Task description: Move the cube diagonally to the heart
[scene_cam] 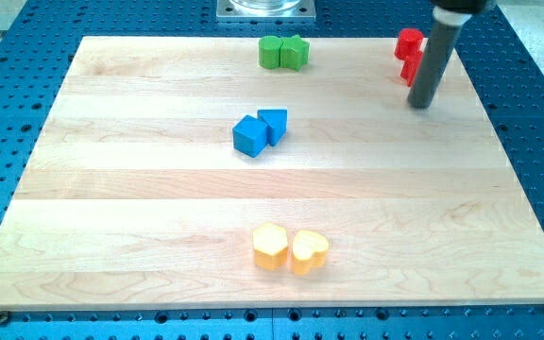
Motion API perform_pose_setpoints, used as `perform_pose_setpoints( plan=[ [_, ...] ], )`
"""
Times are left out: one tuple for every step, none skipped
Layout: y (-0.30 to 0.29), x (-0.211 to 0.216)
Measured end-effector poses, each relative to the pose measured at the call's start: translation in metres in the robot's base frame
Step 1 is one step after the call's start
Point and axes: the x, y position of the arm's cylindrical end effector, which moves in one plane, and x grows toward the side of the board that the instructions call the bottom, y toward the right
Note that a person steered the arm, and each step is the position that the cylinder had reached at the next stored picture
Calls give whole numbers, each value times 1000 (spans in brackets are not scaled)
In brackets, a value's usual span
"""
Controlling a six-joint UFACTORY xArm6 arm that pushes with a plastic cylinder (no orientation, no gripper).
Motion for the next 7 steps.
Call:
perform_pose_setpoints(
  plan=[
    [-113,80],
    [-237,109],
    [-301,83],
    [-263,63],
    [-200,49],
    [-145,36],
    [-143,28]
  ],
)
